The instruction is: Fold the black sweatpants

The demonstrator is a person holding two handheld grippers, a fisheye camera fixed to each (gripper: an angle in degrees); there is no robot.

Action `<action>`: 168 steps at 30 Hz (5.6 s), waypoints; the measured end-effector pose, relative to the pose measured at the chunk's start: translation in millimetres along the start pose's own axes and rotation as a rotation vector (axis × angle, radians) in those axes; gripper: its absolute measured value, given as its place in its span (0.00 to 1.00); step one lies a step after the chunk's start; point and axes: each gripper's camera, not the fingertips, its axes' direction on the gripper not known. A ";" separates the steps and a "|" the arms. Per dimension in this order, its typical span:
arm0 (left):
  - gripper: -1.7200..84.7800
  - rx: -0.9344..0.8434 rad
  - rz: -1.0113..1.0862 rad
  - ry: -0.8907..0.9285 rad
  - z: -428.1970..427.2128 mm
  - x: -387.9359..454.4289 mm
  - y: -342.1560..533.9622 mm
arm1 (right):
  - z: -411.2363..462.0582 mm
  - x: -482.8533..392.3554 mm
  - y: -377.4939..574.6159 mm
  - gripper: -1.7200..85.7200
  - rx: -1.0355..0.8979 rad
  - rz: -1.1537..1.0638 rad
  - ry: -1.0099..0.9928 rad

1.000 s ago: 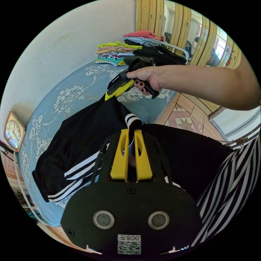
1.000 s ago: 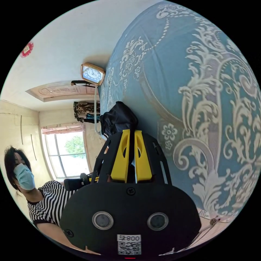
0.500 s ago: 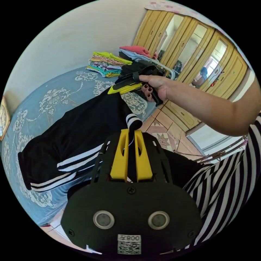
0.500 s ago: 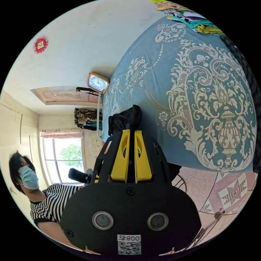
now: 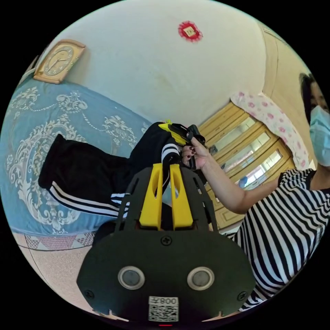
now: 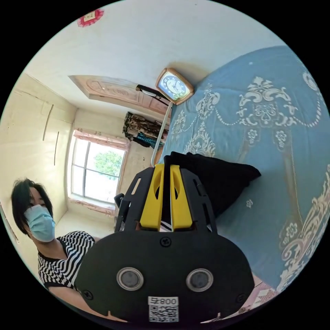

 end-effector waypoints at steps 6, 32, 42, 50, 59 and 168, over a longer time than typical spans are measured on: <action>0.06 0.126 -0.185 -0.051 -63.6 -95.0 12.4 | 98.7 -9.7 -48.2 0.05 -0.149 -0.036 0.034; 0.08 0.257 -0.563 -0.167 -159.9 -308.2 92.6 | 242.3 41.2 -78.5 0.07 -0.283 -0.107 0.079; 0.03 0.357 -0.457 -0.308 -169.2 -286.0 95.3 | 235.9 102.9 -0.3 0.04 -0.350 -0.027 0.201; 0.02 -0.005 -0.395 -0.473 -94.3 -320.8 69.3 | 233.0 132.0 6.4 0.03 -0.362 -0.040 0.240; 0.06 0.088 -0.472 -0.240 -107.6 -312.9 118.6 | 176.3 169.5 69.9 0.09 -0.300 0.125 0.088; 0.11 -0.440 -0.253 0.768 441.6 184.0 33.7 | -590.7 -94.2 760.4 0.03 0.669 0.202 -0.202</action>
